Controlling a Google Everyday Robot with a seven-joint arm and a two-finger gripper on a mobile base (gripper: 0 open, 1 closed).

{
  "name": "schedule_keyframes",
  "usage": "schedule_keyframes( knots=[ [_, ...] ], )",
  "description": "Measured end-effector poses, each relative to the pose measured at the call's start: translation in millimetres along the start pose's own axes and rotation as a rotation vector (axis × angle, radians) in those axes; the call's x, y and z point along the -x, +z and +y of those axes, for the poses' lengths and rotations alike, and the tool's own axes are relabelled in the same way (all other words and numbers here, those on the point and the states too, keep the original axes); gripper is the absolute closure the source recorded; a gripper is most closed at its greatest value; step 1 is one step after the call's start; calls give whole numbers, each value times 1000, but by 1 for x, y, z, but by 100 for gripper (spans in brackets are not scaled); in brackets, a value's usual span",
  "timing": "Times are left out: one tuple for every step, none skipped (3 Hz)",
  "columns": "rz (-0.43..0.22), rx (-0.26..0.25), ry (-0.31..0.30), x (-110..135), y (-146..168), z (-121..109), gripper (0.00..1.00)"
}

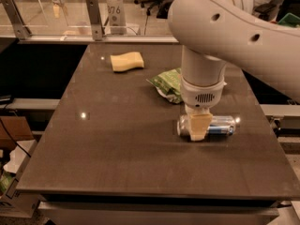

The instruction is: Knock redbull can over

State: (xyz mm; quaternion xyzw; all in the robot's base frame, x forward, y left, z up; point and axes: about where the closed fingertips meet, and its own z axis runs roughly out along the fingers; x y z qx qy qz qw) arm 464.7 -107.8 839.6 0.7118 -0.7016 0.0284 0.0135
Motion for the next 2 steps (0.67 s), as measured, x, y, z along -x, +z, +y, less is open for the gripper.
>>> schedule_keyframes(
  knots=[
    [-15, 7, 3, 1, 5, -1, 0],
    [-15, 7, 3, 1, 5, -1, 0]
  ],
)
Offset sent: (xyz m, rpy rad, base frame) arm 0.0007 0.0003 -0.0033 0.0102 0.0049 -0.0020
